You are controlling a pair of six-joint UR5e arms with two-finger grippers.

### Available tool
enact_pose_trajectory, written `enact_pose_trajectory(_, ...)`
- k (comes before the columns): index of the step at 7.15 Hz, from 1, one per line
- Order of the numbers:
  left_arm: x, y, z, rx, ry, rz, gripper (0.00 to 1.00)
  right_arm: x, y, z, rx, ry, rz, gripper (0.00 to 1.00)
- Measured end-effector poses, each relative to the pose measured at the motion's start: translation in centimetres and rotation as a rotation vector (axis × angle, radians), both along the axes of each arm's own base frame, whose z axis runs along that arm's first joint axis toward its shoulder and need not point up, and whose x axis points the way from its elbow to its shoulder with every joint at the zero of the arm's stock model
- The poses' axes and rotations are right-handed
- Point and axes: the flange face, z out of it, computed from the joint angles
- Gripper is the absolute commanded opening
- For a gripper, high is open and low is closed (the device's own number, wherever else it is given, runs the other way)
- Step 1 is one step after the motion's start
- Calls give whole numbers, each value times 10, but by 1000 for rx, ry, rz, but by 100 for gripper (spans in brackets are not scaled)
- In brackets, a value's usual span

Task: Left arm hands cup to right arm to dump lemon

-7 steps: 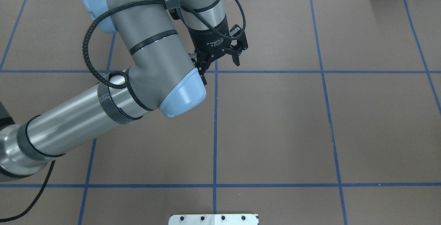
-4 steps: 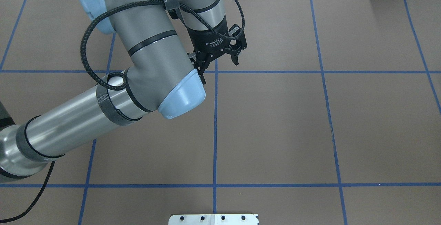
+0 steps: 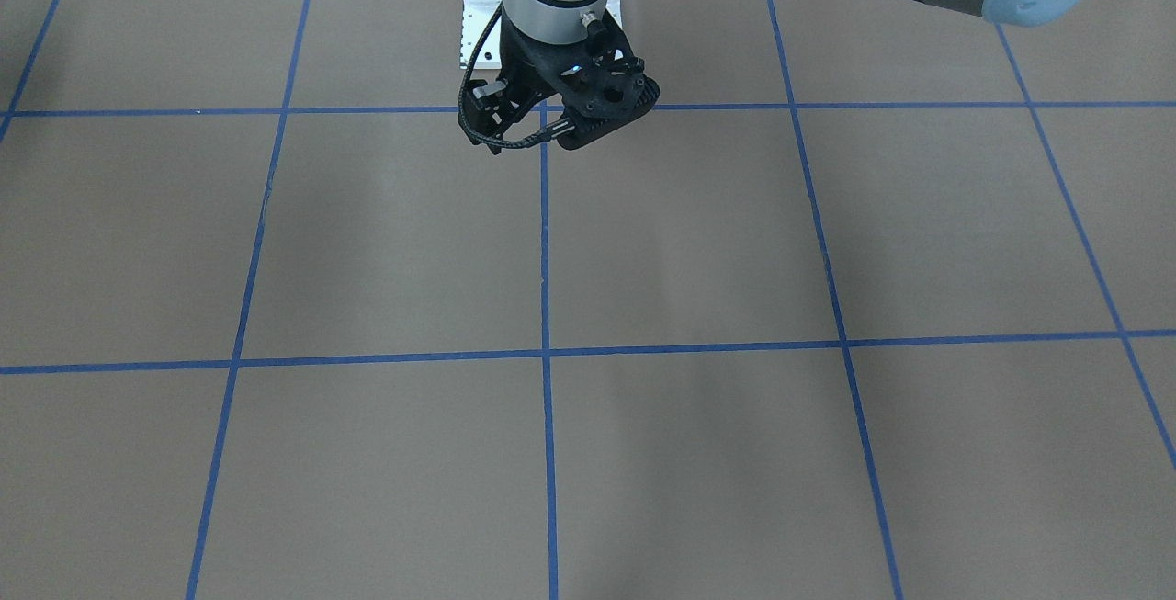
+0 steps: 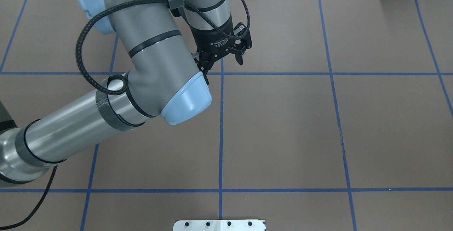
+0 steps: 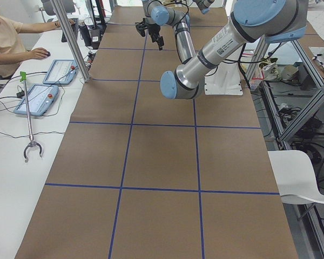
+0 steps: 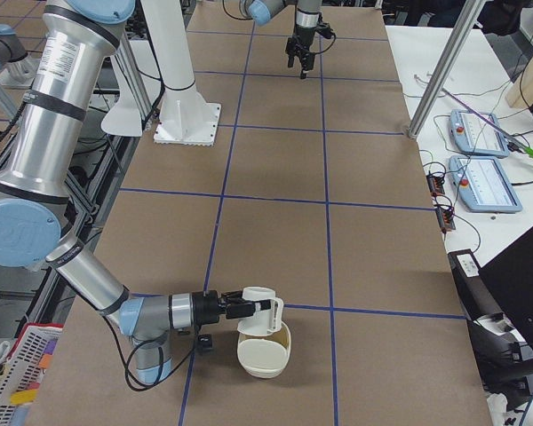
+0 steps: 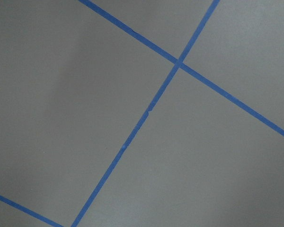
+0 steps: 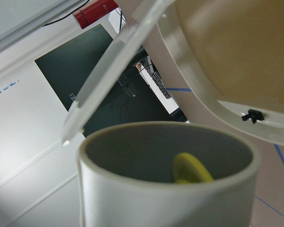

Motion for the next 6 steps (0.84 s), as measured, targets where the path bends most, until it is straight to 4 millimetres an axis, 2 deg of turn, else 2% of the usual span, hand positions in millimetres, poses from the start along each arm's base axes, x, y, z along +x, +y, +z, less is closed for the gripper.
enact_pose_trajectory(3, -3, 4, 0, 13, -30, -20, 100, -6, -5, 4, 2, -57, -18, 0)
enact_pose_trajectory(6, 10, 16, 3, 38, -67, -25, 100, -9, -14, 5, 1, -73, -8, 0)
